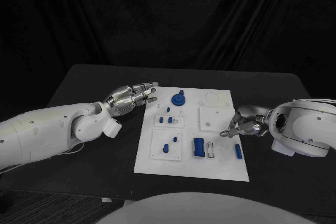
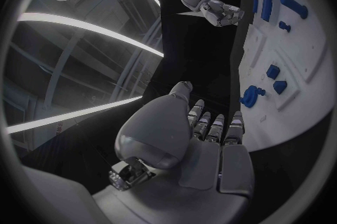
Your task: Assemble the parts on the task board
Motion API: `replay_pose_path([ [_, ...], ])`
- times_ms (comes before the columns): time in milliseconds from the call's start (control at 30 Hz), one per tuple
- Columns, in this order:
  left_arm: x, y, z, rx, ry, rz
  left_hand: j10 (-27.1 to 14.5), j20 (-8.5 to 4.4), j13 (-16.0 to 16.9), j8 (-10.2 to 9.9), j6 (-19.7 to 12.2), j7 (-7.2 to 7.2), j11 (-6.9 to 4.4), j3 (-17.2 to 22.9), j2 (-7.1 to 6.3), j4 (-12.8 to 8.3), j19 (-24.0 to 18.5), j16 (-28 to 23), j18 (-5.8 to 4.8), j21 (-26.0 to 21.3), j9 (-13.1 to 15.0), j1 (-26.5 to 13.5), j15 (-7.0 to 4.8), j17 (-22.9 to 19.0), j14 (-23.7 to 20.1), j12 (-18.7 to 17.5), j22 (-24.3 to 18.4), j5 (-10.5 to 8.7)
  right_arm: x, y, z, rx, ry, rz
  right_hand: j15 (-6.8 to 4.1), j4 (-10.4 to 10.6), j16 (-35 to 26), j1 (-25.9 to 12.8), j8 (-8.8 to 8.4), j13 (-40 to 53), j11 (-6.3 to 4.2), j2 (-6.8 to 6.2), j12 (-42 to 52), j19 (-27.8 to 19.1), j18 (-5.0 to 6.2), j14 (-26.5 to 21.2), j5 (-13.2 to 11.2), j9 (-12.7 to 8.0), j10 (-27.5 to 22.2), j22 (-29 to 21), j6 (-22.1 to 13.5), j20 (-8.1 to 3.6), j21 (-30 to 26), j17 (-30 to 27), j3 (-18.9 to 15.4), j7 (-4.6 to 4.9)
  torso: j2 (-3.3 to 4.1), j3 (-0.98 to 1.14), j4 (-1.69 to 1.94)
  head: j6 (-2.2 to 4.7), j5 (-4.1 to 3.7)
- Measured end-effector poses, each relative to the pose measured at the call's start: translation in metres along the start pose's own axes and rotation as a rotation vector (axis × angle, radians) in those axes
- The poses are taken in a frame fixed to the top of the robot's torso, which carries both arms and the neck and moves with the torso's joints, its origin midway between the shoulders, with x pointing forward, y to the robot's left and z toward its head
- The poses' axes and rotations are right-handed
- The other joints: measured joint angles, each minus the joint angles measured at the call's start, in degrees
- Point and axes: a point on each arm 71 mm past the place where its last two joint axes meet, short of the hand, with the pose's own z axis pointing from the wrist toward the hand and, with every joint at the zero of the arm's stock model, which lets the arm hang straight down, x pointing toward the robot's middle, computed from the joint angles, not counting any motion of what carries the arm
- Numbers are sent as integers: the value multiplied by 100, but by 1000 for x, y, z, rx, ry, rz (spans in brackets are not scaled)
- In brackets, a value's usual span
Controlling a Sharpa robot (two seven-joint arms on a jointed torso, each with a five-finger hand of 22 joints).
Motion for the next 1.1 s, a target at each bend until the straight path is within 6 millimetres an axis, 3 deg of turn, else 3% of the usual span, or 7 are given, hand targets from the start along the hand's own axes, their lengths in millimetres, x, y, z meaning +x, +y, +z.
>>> replay_pose_path([
  [133,0,0,1,0,0,0,0,0,0,0,0,0,0,0,0,0,0,0,0,0,0,0,0,0,0,0,0,0,-2,-11,0,45,11,-2,0,-52,0,87,-81,11,0,31,6,0,0,0,246,-185,0,0,276,0,99,0,12,-42,8,4,-5,0,-1],
  [233,1,0,2,-1,2,0,0,0,0,0,0,0,0,0,0,0,0,0,0,0,0,0,0,0,0,0,0,0,-3,-18,0,72,19,-7,0,-64,0,102,-81,19,1,45,10,0,0,0,254,-224,-1,0,425,0,124,0,0,-82,8,6,-8,0,-24],
  [567,0,1,2,-3,0,1,0,0,4,0,0,0,0,0,0,0,0,0,0,0,0,0,0,0,0,0,0,0,9,-40,5,147,63,-31,0,-5,0,15,-247,15,1,130,31,0,0,0,258,-400,-1,-1,456,0,143,0,-58,-51,5,8,-8,0,-82],
  [1000,0,1,2,-5,0,1,19,0,4,0,0,0,19,16,0,-16,0,0,0,0,-1,0,0,0,0,0,0,0,21,-43,13,168,84,-68,0,-6,0,1,-247,9,1,143,50,-1,0,0,258,-432,-2,-1,599,-1,143,0,-57,-91,8,11,-7,0,-131],
  [1100,0,2,2,-5,0,1,19,0,3,0,0,0,19,16,0,-16,0,0,0,0,-1,0,0,0,0,0,0,0,22,-42,15,168,86,-75,0,-7,0,1,-314,9,1,142,50,-1,0,0,258,-464,-2,-1,599,-1,143,0,-56,-91,7,11,-6,0,-138],
])
